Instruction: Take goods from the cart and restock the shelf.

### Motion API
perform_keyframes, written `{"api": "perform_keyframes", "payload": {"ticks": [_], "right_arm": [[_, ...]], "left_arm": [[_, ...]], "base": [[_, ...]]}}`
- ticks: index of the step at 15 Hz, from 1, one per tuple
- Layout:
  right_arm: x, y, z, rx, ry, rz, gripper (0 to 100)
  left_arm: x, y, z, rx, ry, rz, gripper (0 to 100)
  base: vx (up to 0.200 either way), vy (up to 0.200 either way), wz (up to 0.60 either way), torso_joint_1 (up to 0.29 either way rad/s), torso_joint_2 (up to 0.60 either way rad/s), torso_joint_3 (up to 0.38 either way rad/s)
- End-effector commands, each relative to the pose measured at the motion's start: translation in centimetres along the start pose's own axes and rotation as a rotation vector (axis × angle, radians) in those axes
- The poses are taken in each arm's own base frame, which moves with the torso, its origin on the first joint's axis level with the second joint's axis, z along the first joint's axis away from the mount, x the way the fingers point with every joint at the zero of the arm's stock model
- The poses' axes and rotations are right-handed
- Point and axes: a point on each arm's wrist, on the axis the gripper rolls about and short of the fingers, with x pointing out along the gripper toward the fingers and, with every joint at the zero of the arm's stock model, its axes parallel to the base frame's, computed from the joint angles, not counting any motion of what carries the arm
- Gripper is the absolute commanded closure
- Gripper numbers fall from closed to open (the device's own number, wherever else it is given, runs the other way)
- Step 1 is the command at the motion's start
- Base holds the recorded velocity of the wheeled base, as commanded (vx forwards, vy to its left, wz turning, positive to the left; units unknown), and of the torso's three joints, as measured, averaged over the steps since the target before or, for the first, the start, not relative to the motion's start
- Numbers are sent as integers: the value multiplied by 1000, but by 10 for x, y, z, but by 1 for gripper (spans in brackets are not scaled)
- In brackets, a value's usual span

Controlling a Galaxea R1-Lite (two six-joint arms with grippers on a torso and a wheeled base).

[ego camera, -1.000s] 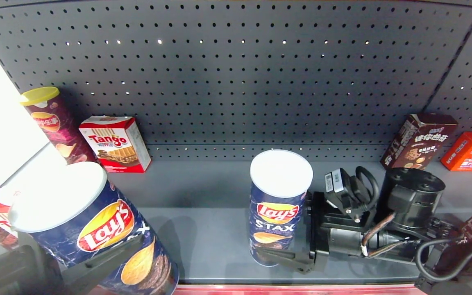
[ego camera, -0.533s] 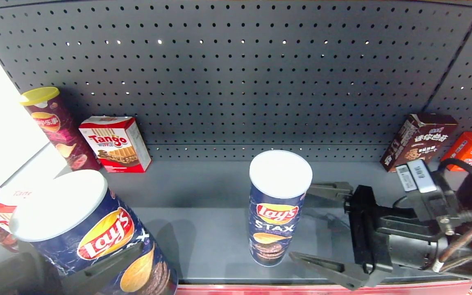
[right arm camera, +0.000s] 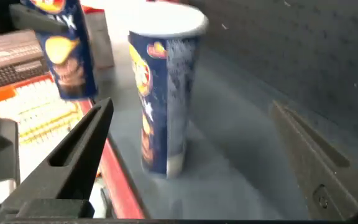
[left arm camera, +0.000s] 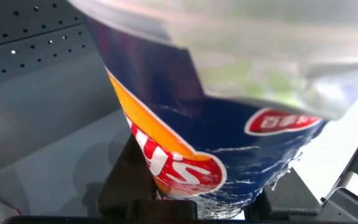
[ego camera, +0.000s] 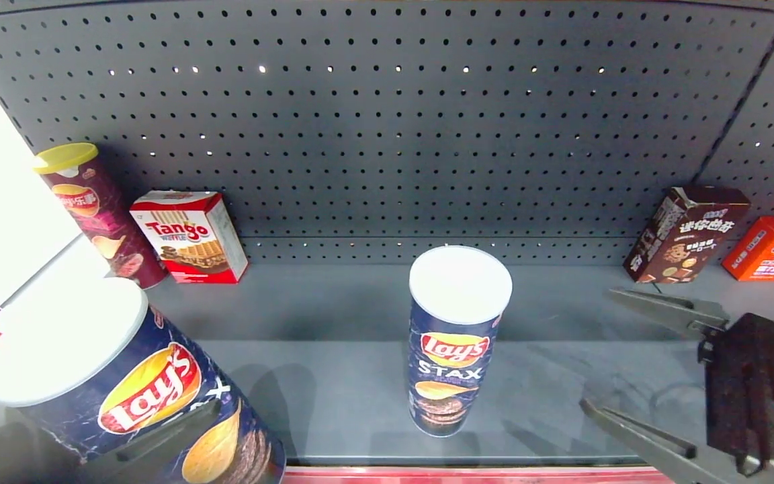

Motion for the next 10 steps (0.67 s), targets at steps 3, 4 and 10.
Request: {"api": "perform_keyframes", "payload": {"ticks": [3, 4, 10], "right_arm": [[-81, 31, -10, 11, 55, -111, 0], [-95, 38, -16, 20, 81, -126, 0], [-139, 56, -35, 88, 145, -221, 0]], "left_arm": [[-1, 0, 2, 2, -11, -4, 100], [-1, 0, 2, 4, -11, -4, 100], [-2, -1, 1, 7, -13, -5, 100]], "base": [[0, 0, 0, 0, 0, 0], [0, 0, 0, 0, 0, 0], [0, 0, 0, 0, 0, 0]]}}
